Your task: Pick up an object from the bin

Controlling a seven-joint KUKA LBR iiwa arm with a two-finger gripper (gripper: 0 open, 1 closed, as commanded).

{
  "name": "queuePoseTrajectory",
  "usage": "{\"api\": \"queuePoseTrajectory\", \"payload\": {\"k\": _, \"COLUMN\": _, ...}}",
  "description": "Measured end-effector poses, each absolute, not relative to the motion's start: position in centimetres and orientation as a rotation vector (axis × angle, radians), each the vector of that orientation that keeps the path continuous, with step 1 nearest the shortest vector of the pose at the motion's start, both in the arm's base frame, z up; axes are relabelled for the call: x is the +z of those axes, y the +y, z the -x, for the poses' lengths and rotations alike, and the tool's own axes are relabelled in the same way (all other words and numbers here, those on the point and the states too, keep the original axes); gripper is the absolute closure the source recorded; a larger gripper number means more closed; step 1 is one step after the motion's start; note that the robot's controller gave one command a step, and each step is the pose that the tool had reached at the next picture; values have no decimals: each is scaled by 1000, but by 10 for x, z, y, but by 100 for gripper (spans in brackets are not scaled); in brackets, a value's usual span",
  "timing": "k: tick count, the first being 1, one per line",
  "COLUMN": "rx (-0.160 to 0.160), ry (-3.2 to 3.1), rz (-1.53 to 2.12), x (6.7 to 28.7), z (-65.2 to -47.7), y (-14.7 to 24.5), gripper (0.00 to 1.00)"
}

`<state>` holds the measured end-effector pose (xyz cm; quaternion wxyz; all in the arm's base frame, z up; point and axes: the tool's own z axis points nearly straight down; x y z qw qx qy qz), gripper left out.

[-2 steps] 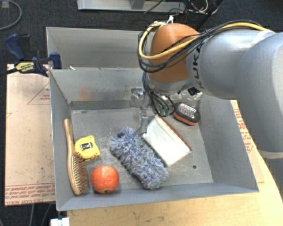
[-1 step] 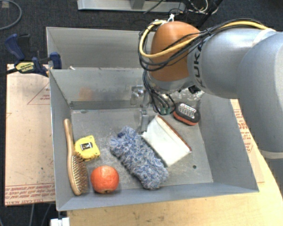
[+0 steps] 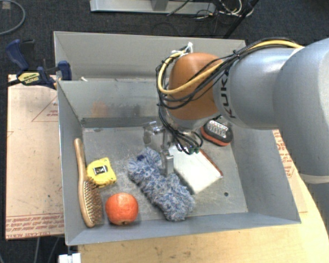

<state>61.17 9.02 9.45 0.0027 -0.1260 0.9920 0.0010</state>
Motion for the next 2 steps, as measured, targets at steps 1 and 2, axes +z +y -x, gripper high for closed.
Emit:
{"api": "queuePoseTrajectory", "payload": {"k": 1, "rx": 5, "ry": 3094, "rz": 561, "x": 89, "z": -591, "y": 95, "gripper": 0}}
{"api": "queuePoseTrajectory", "payload": {"k": 2, "rx": 5, "ry": 3089, "rz": 534, "x": 100, "z": -567, "y": 104, "gripper": 0}}
